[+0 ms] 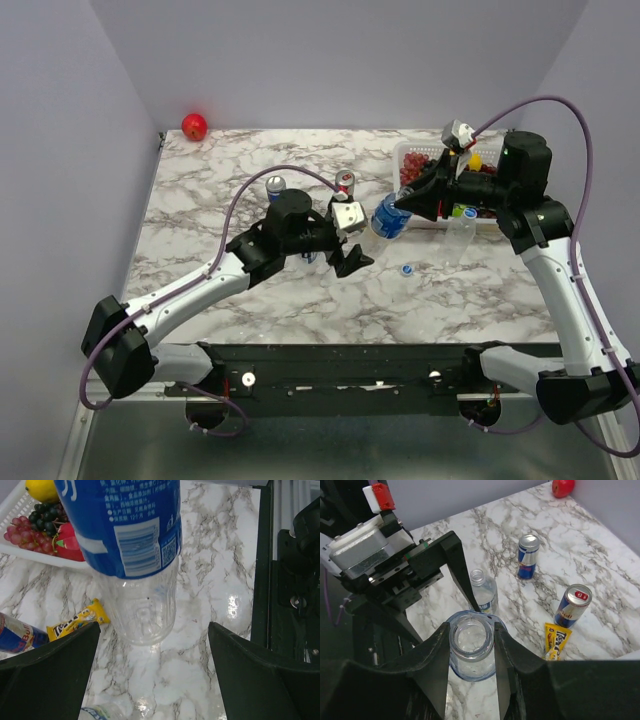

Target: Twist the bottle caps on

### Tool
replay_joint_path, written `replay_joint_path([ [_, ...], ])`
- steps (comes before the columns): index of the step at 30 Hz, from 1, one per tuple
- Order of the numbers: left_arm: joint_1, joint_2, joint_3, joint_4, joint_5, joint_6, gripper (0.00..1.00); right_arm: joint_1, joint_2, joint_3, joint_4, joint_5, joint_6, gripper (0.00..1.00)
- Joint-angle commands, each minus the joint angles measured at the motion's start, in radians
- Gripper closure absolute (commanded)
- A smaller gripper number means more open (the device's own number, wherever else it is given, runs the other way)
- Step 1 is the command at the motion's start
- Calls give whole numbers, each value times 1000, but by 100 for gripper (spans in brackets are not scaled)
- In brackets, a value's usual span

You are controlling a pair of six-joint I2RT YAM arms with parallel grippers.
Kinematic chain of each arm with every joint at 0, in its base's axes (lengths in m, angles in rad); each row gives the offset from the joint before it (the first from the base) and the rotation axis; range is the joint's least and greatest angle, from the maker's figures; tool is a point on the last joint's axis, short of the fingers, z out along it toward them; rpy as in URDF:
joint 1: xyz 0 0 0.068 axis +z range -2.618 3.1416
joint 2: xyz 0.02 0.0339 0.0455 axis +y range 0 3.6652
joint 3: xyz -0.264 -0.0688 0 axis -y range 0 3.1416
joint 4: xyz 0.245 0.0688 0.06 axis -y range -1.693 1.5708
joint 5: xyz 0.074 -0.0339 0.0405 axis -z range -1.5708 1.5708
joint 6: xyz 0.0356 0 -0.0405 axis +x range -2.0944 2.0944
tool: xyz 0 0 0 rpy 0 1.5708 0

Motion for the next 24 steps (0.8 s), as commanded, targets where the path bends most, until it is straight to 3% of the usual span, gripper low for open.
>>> replay_joint_path([
  [1, -32, 40, 63, 79, -69, -39, 1, 5, -11, -14, 55, -66, 100, 91],
  [9, -75, 95, 63, 83, -46, -28, 1, 6, -31, -64, 150, -138, 210, 90],
  [16, -74, 92, 71, 70, 37, -13, 23, 5, -26, -60, 150, -138, 204, 87],
  [18, -74, 77, 65, 73, 54, -8, 32, 6, -23, -60, 139, -146, 200, 80],
  [19, -74, 69, 61, 73, 63, -5, 36, 6, -25, -55, 130, -140, 196, 66],
  [20, -74, 62, 57, 74, 63, -5, 41, 5, -28, -49, 119, -124, 181, 59],
  [22, -71, 27, 39, 70, 55, -5, 43, 6, -34, -9, 72, -88, 145, 42],
  [24, -66, -15, 29, 31, 51, 20, 44, 5, -43, 21, 35, -11, 115, 34],
])
